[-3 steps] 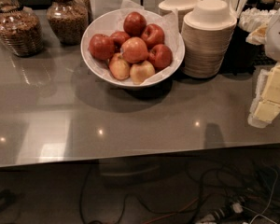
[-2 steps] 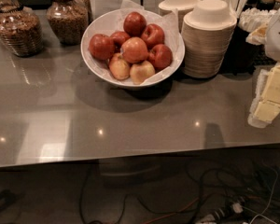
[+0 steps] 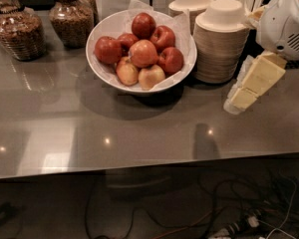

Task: Pick apple from white bowl

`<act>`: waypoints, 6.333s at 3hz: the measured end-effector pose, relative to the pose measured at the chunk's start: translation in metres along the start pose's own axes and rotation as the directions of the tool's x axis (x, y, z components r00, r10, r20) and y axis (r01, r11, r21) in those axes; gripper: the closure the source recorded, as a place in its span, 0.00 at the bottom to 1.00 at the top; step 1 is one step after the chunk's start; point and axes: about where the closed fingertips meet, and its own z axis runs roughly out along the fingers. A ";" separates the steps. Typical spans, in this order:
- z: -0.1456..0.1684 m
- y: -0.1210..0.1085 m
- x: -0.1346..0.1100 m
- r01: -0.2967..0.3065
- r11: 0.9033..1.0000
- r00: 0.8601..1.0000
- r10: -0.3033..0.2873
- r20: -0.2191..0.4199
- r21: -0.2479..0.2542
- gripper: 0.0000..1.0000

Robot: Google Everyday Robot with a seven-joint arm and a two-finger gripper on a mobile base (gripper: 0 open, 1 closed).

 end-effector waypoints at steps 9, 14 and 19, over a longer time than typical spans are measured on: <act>0.152 -0.065 -0.174 0.050 0.998 0.886 -0.028 0.462 -0.035 0.16; 0.213 -0.080 -0.153 -0.023 0.999 0.917 0.039 0.396 -0.045 0.15; 0.222 -0.072 -0.143 -0.041 0.996 0.936 0.066 0.345 -0.080 1.00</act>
Offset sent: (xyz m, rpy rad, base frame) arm 0.1004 0.1441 0.0566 0.2700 -0.1925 0.1845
